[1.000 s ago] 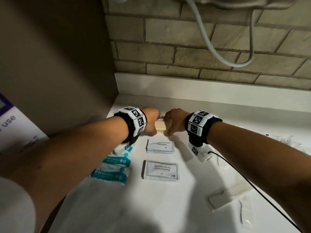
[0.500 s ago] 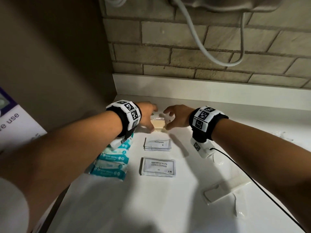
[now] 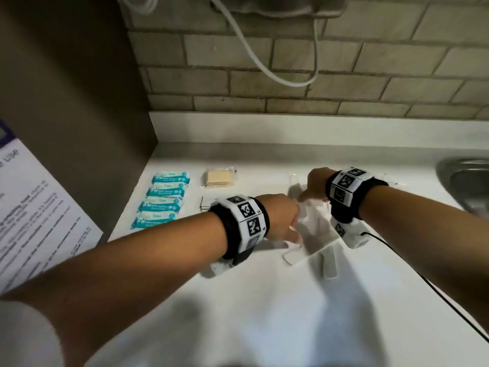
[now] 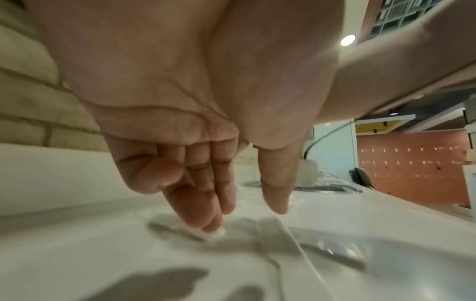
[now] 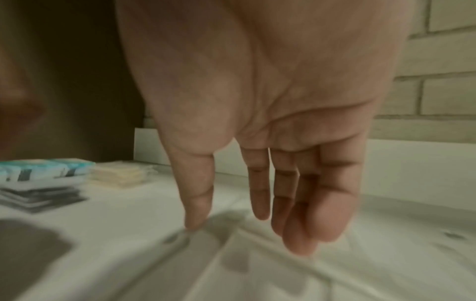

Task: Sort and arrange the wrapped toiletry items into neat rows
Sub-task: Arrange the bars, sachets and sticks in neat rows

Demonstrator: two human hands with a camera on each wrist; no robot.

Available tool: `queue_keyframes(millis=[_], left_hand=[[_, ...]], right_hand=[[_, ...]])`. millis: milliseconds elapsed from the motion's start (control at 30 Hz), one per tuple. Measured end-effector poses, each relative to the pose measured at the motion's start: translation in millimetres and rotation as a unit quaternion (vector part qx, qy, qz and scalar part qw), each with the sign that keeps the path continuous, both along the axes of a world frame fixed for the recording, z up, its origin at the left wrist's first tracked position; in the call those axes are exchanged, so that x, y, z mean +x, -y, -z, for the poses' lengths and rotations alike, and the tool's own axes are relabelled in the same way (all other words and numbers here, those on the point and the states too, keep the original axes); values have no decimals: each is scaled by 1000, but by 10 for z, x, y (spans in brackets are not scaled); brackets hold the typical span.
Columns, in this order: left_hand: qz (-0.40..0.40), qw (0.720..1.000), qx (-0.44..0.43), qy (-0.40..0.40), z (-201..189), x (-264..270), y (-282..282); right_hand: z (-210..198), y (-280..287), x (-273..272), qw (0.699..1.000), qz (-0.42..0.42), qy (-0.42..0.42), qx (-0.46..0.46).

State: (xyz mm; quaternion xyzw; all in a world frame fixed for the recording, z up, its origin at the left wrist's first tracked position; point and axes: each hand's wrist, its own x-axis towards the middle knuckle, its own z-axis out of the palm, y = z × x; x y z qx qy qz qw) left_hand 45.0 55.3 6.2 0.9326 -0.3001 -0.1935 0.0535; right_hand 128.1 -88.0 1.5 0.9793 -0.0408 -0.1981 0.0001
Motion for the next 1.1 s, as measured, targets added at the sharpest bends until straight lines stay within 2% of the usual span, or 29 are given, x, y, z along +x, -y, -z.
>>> queue_keyframes(millis=[133, 300, 433, 600, 733, 800, 867, 967, 1033, 1100], left_hand=[[0, 1000, 13, -8, 145, -240, 204], [-34, 999, 18, -13, 183, -328, 349], [-93, 995, 14, -41, 134, -333, 429], [-145, 986, 17, -76, 168, -330, 475], [-193, 975, 21, -104, 224, -318, 521], [-207, 973, 21, -103, 239, -322, 530], [-202, 976, 23, -83, 227, -326, 538], [-208, 975, 19, -72, 201, -288, 469], [-236, 969, 1, -73, 178, -232, 376], [-273, 959, -21, -70, 121, -174, 274]], right_hand=[[163, 54, -24, 999, 24, 13, 27], [198, 79, -70, 997, -19, 24, 70], [118, 85, -117, 994, -50, 7, 93], [-37, 111, -229, 992, -123, -11, -22], [-130, 214, -295, 958, -250, -44, -131], [-166, 189, -318, 953, -254, -53, -154], [-184, 208, -326, 964, -234, -42, -120], [3, 285, -89, 985, -172, -7, -20], [202, 341, 148, 986, -157, 16, 47], [44, 313, 7, 982, -134, 11, 132]])
